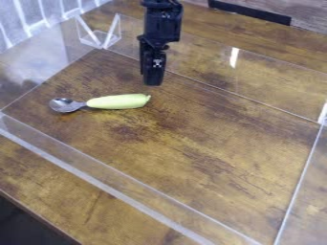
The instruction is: Move the green spoon to the left
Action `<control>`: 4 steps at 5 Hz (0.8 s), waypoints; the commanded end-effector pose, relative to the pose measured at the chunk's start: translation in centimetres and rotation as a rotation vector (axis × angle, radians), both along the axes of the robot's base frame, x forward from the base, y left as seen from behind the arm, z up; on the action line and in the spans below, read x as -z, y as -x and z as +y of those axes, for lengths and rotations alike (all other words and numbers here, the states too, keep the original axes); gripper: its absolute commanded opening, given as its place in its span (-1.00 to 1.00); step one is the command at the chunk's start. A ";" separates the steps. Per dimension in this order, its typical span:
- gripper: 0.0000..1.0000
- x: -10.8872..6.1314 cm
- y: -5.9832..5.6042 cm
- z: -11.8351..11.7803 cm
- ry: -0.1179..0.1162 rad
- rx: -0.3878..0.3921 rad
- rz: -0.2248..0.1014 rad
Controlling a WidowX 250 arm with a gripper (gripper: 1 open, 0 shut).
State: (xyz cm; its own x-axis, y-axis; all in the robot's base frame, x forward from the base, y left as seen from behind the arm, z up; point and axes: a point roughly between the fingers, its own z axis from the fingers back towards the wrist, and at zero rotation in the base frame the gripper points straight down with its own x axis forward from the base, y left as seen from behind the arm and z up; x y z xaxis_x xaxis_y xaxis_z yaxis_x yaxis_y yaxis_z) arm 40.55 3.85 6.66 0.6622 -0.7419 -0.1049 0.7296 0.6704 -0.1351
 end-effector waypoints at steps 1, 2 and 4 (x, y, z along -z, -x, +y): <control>-1.00 -5.9 -0.1 -1.1 -0.027 -0.036 -0.135; -1.00 -8.0 0.9 -3.2 -0.037 -0.017 -0.171; -1.00 -8.4 3.9 -8.3 0.026 0.006 -0.271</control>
State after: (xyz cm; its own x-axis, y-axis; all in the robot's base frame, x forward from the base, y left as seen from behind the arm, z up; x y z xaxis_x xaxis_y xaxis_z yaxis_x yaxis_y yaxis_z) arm 37.00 -4.02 11.45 0.6762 -0.7366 0.0135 0.7367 0.6758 -0.0241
